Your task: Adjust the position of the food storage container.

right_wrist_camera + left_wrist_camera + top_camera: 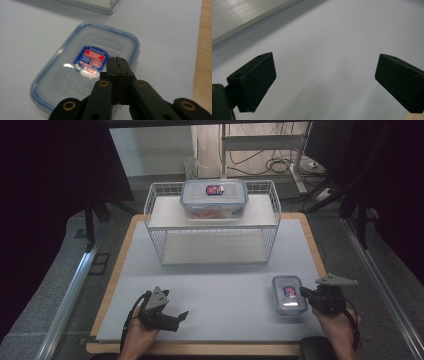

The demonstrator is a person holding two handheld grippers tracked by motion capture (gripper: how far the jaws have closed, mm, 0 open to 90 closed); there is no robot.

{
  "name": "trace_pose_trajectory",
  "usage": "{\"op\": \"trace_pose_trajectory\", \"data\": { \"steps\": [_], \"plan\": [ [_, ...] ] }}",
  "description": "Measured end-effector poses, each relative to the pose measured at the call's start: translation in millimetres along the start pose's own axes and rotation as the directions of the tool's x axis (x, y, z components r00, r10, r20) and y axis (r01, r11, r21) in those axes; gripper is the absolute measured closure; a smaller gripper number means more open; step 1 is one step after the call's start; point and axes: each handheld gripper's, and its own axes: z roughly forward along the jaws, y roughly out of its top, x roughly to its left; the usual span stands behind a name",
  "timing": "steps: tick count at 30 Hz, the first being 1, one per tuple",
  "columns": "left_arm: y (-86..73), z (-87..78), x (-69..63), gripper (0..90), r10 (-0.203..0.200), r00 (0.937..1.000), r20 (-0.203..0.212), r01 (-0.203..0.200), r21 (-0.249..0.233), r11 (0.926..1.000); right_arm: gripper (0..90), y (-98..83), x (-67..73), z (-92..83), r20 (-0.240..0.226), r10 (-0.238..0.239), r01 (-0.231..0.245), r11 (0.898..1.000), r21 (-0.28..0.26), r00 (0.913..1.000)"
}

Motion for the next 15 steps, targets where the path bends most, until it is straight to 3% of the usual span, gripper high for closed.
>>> {"op": "trace_pose_trajectory", "data": {
  "steps": [3, 5, 6, 8, 15],
  "plan": [
    [-0.2, 0.5, 0.2, 3.3, 0.002, 1.0000, 0.001, -0.002, 0.002, 1.0000, 89.3, -0.2, -1.4, 0.5, 0.002, 0.005, -0.005, 1.000, -0.002, 1.0000],
    [0.0, 0.3, 0.1, 3.2, 0.001, 1.0000, 0.002, -0.001, 0.000, 1.0000, 89.3, 0.9, -0.3, -0.1, 0.034, -0.008, 0.008, 1.000, 0.006, 0.9994],
    [0.1, 0.5, 0.0, 3.3, -0.001, 1.0000, 0.004, 0.001, -0.001, 1.0000, 89.3, 0.4, -2.2, -1.3, 0.076, -0.013, 0.012, 1.000, 0.016, 0.9970],
    [0.0, 0.9, 0.2, 3.3, -0.001, 1.0000, 0.006, 0.001, 0.001, 1.0000, 89.2, -1.6, -7.2, -0.8, 0.088, 0.003, -0.005, 1.000, 0.024, 0.9962],
    [0.1, 3.5, -0.8, 3.3, 0.002, 0.9999, 0.013, -0.002, 0.009, 1.0000, 89.3, -5.5, -13.0, 10.5, 0.062, 0.038, -0.042, 0.997, 0.061, 0.9973]
  ]
}}
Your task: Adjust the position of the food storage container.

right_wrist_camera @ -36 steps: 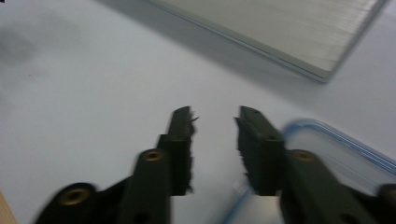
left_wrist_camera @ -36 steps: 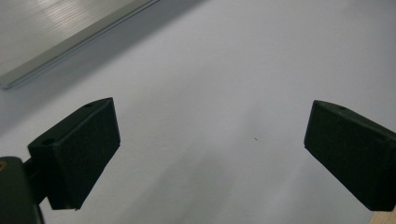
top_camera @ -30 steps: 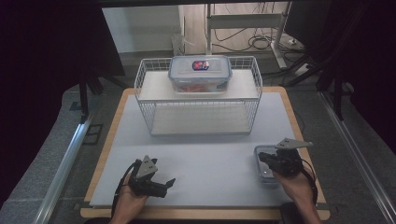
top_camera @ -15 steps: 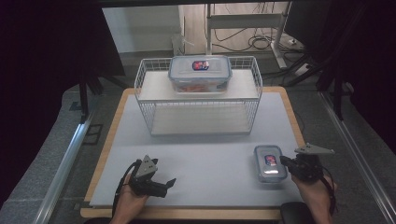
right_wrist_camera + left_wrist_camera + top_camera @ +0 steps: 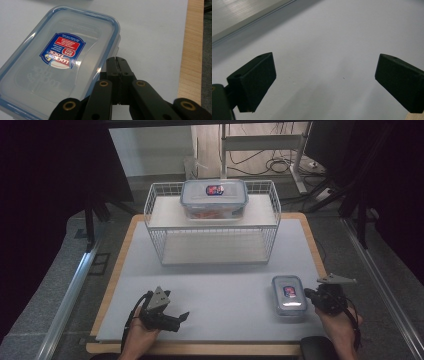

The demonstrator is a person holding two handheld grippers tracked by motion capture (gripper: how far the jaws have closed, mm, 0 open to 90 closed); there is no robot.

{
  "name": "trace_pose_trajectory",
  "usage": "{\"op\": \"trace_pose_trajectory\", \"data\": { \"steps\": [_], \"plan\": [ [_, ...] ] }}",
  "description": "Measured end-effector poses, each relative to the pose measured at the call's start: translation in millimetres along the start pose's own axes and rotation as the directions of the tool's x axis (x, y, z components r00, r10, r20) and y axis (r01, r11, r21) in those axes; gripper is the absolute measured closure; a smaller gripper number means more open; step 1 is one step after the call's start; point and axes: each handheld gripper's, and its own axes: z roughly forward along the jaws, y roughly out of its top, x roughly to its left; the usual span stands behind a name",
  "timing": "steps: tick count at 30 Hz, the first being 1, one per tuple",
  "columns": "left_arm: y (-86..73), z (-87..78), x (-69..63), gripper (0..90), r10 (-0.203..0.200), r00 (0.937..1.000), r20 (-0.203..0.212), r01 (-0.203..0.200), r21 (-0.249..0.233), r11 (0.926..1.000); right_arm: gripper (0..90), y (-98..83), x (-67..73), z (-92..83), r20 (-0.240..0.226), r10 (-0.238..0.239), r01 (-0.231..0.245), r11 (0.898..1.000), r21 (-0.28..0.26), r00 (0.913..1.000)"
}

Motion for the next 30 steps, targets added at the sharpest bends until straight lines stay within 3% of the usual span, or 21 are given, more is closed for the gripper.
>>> {"op": "trace_pose_trajectory", "data": {
  "steps": [7, 18, 24, 27, 30],
  "plan": [
    [0.1, 2.6, -0.9, 3.3, -0.001, 1.0000, 0.010, 0.001, 0.008, 1.0000, 89.3, 2.7, 6.2, 4.6, -0.039, 0.002, -0.002, 1.000, -0.002, 0.9992],
    [0.7, 5.5, -1.8, 3.3, -0.005, 0.9997, 0.022, 0.005, 0.016, 0.9999, 89.3, 16.2, 35.6, 23.3, -0.134, -0.052, 0.054, 0.998, 0.015, 0.9896],
    [1.0, 6.8, -2.2, 3.3, -0.006, 0.9996, 0.026, 0.005, 0.022, 0.9997, 89.3, 27.6, 62.4, 36.7, -0.196, -0.105, 0.111, 0.994, 0.021, 0.9749],
    [1.2, 7.5, -2.7, 3.3, -0.005, 0.9996, 0.028, 0.004, 0.025, 0.9997, 89.3, 35.0, 82.0, 45.9, -0.238, -0.148, 0.156, 0.988, 0.017, 0.9599],
    [1.4, 7.8, -3.4, 3.3, -0.004, 0.9996, 0.027, 0.003, 0.023, 0.9997, 89.3, 37.2, 90.0, 49.3, -0.259, -0.163, 0.172, 0.985, 0.013, 0.9521]
  ]
}}
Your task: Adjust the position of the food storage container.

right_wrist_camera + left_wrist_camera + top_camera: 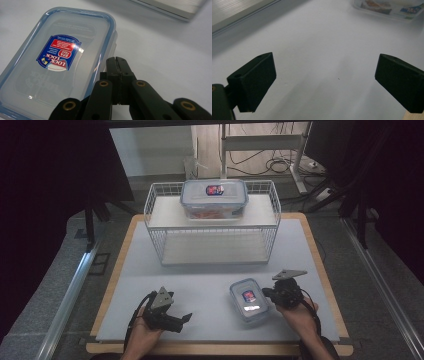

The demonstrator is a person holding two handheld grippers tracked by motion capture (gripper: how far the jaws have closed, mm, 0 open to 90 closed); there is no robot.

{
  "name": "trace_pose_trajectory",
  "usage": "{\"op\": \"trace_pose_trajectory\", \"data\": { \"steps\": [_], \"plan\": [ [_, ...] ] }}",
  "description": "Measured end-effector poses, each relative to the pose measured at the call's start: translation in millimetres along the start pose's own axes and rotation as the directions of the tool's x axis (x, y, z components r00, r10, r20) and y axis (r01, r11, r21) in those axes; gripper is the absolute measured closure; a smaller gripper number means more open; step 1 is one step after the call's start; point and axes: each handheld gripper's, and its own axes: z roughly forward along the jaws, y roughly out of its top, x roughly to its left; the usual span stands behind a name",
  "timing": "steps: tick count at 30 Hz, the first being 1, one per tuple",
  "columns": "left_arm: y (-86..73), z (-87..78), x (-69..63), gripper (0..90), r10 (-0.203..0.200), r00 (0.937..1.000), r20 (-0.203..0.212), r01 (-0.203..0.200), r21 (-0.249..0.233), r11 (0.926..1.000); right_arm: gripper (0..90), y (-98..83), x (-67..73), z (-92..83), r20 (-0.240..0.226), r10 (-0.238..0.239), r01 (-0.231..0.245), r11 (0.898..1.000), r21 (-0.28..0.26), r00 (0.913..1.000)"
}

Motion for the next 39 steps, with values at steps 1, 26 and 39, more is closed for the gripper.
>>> {"op": "trace_pose_trajectory", "data": {
  "steps": [1, 26, 39],
  "plan": [
    [0.0, -0.1, -0.2, 3.3, 0.001, 1.0000, -0.001, -0.001, 0.000, 1.0000, 89.4, 0.9, 2.9, 2.0, -0.011, -0.012, 0.012, 1.000, 0.002, 0.9999],
    [0.4, -2.6, 1.8, 3.3, -0.007, 0.9999, -0.012, 0.007, -0.006, 1.0000, 89.1, -45.4, 36.9, -20.4, -0.140, -0.016, 0.025, 0.998, 0.060, 0.9900],
    [5.1, 5.6, 2.3, 3.7, -0.010, 0.9999, 0.005, 0.010, 0.014, 0.9999, 89.1, -20.4, 5.8, 1.7, -0.082, 0.037, -0.032, 0.998, 0.061, 0.9959]
  ]
}}
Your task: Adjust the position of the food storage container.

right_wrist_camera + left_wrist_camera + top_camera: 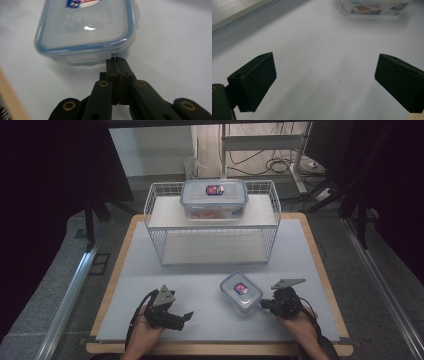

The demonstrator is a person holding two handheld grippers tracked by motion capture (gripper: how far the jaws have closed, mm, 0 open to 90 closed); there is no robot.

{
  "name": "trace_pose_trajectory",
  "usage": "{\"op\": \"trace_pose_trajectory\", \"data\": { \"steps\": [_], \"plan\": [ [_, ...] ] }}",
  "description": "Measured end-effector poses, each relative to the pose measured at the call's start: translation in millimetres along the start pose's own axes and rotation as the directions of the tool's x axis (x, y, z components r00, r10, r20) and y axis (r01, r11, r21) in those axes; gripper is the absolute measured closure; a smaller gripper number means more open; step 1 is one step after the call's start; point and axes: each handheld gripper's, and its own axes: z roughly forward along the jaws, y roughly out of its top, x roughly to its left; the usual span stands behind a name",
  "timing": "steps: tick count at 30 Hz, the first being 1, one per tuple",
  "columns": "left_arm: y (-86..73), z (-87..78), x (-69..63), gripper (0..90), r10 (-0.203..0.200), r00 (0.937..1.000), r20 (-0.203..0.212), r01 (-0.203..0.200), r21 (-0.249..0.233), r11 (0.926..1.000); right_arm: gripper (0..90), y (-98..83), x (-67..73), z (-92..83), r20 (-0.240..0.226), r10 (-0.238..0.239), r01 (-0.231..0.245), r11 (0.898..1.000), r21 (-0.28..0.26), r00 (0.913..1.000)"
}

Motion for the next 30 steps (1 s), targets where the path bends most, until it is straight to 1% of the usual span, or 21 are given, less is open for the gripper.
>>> {"op": "trace_pose_trajectory", "data": {
  "steps": [5, 7, 8, 9, 10, 11, 12, 13, 15, 16, 17, 18, 19, 21, 23, 24, 25, 26, 28, 29, 30],
  "plan": [
    [0.6, 2.8, 0.2, 4.4, 0.000, 1.0000, 0.005, 0.000, 0.011, 0.9999, 89.2, 19.2, -10.2, 14.6, 0.022, 0.002, -0.002, 1.000, 0.001, 0.9998],
    [1.2, 3.4, 1.0, 4.7, -0.003, 1.0000, 0.005, 0.003, 0.017, 0.9998, 89.2, 28.3, -12.3, 22.4, 0.031, -0.002, 0.001, 1.000, 0.006, 0.9995],
    [1.7, 3.9, 1.6, 5.1, -0.006, 1.0000, 0.004, 0.006, 0.019, 0.9998, 89.2, 37.8, -13.2, 31.1, 0.036, -0.005, 0.004, 1.000, 0.005, 0.9993],
    [2.2, 4.1, 2.4, 5.1, -0.008, 1.0000, 0.003, 0.008, 0.021, 0.9998, 89.2, 37.8, -13.2, 31.1, 0.036, -0.005, 0.004, 1.000, 0.005, 0.9993],
    [3.8, 4.7, 5.0, 5.4, -0.018, 0.9998, -0.002, 0.018, 0.024, 0.9996, 89.1, 46.3, -14.2, 38.7, 0.042, -0.012, 0.012, 1.000, 0.005, 0.9990],
    [3.8, 4.7, 5.0, 5.5, -0.018, 0.9998, -0.002, 0.018, 0.024, 0.9996, 89.1, 46.3, -14.2, 38.7, 0.042, -0.012, 0.012, 1.000, 0.005, 0.9990],
    [5.3, 5.1, 7.4, 5.5, -0.023, 0.9997, -0.013, 0.023, 0.027, 0.9994, 89.2, 48.8, -14.9, 40.7, 0.042, -0.013, 0.013, 1.000, 0.005, 0.9990],
    [8.3, 5.2, 11.2, 5.0, -0.032, 0.9986, -0.042, 0.033, 0.031, 0.9990, 89.2, 52.1, -16.2, 42.7, 0.048, -0.015, 0.015, 1.000, 0.001, 0.9987],
    [10.7, 5.1, 14.2, 5.0, -0.042, 0.9977, -0.052, 0.043, 0.022, 0.9988, 89.1, 51.8, -16.5, 41.3, 0.048, -0.014, 0.014, 1.000, -0.004, 0.9987],
    [16.8, 5.7, 22.2, 10.2, -0.081, 0.9945, -0.066, 0.081, -0.002, 0.9967, 89.1, 48.6, -17.2, 34.2, 0.051, -0.011, 0.012, 1.000, -0.019, 0.9986],
    [16.8, 5.7, 22.2, 13.3, -0.081, 0.9945, -0.066, 0.081, -0.002, 0.9967, 89.1, 48.6, -17.2, 34.2, 0.051, -0.011, 0.012, 1.000, -0.019, 0.9986],
    [20.7, 8.3, 27.1, 13.3, -0.106, 0.9927, -0.058, 0.104, -0.023, 0.9943, 89.1, 47.1, -17.5, 31.8, 0.051, -0.008, 0.009, 1.000, -0.023, 0.9987],
    [23.9, 11.3, 30.6, 19.0, -0.120, 0.9918, -0.044, 0.118, -0.030, 0.9925, 89.1, 44.2, -18.0, 28.6, 0.045, 0.001, 0.000, 1.000, -0.031, 0.9990],
    [30.4, 19.4, 35.5, 36.8, -0.111, 0.9932, -0.037, 0.110, -0.029, 0.9935, 89.1, 39.9, -17.8, 25.9, 0.032, 0.013, -0.012, 0.999, -0.034, 0.9994],
    [40.9, 35.5, 39.4, 53.6, -0.075, 0.9959, -0.050, 0.075, -0.002, 0.9972, 89.1, 37.9, -16.9, 25.5, 0.029, 0.013, -0.012, 0.999, -0.033, 0.9995],
    [45.6, 44.1, 41.0, 60.5, -0.071, 0.9962, -0.050, 0.071, 0.006, 0.9975, 89.1, 38.1, -16.3, 25.8, 0.028, 0.015, -0.014, 0.999, -0.033, 0.9995],
    [49.9, 52.5, 43.1, 68.3, -0.072, 0.9968, -0.036, 0.072, 0.021, 0.9971, 89.1, 38.8, -15.6, 26.3, 0.029, 0.020, -0.019, 0.999, -0.034, 0.9994],
    [53.7, 61.9, 43.0, 73.1, -0.090, 0.9955, -0.027, 0.091, 0.027, 0.9955, 89.1, 39.9, -15.1, 27.1, 0.031, 0.018, -0.016, 0.999, -0.037, 0.9994],
    [59.8, 78.4, 43.7, 80.1, -0.080, 0.9967, -0.014, 0.081, 0.058, 0.9951, 89.1, 44.2, -12.5, 31.0, 0.034, 0.021, -0.019, 0.999, -0.043, 0.9992],
    [61.3, 84.3, 43.3, 80.1, -0.090, 0.9959, -0.001, 0.090, 0.062, 0.9940, 89.1, 44.2, -12.5, 31.0, 0.034, 0.021, -0.019, 0.999, -0.043, 0.9992],
    [62.8, 92.1, 42.7, 80.9, -0.101, 0.9946, 0.025, 0.099, 0.064, 0.9930, 89.2, 45.4, -11.7, 32.5, 0.036, 0.019, -0.017, 0.999, -0.041, 0.9992]
  ]
}}
